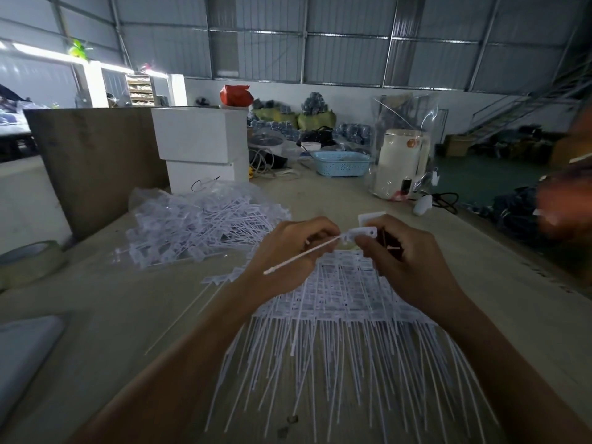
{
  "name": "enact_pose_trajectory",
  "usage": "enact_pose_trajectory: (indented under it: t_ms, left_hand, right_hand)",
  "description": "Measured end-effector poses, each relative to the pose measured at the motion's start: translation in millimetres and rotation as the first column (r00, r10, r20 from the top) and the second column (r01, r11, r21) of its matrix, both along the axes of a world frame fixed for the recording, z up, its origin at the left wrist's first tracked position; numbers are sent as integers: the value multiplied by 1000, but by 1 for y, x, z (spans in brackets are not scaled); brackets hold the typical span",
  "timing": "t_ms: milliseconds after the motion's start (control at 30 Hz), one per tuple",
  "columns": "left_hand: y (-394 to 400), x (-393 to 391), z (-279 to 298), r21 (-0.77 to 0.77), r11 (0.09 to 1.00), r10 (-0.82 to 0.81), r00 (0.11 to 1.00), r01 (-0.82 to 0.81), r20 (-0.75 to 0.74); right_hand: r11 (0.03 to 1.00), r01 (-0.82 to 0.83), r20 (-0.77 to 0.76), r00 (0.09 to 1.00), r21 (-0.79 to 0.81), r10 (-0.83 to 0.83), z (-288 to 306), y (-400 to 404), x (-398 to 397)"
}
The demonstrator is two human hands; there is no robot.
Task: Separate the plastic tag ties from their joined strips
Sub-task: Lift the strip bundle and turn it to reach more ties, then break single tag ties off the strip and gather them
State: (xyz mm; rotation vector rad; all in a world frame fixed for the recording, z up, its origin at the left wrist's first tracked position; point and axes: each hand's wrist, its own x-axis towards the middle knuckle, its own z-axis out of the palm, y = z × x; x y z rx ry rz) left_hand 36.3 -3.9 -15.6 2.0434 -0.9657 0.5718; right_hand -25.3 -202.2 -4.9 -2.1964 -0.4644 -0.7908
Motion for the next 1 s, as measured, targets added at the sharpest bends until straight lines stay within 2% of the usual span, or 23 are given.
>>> enact_pose_trajectory:
  t_ms: [133,233,367,467,567,633,700,767,833,867,933,1000]
  left_hand:
    - [-2,-1,0,-25,999,-28,997,27,-67]
    - [-2,-2,1,-121,989,-96,990,83,-102]
    - [-3,-5,4,-136,985,-122,988,109,-98]
    - [-7,-6,0,-126,981,-159,982,146,-100]
    - [-8,-8,-2,-115,971,-218,973,208,-80]
    - [-9,-9,-1,-92,977,-192,981,190,-13]
    - [-10,-7,-2,-88,988,-121,991,126,61]
    - [-12,-5,-7,-39,999,5,991,0,134]
    - [-12,-5,-13,33,991,120,973,-129,195]
    - [-12,-6,-16,45,985,151,965,-164,216]
    - [-12,-7,-18,56,981,170,959,-187,226]
    - [-12,-8,-15,79,988,119,978,-134,170]
  right_hand:
    - [999,-12,71,997,-47,15,-2,0,2]
    - [991,4,171,985,-134,20,-2,4,4]
    - [995,-34,165,985,-90,48,0,1,5]
    - [987,59,231,973,-148,-23,-2,-6,14]
    - [981,188,269,948,-54,-167,0,-18,22]
    - [977,212,192,959,10,-210,1,-24,26]
    - [989,144,16,989,40,-145,-1,-24,27]
    - [995,-53,-150,987,80,64,-8,-11,24]
    - [954,-215,-261,928,209,266,-14,6,20]
    - [945,-231,-271,918,230,290,-16,10,21]
    - [978,-176,-202,960,109,195,-17,12,24]
    - [989,-138,-160,976,55,145,-17,7,26]
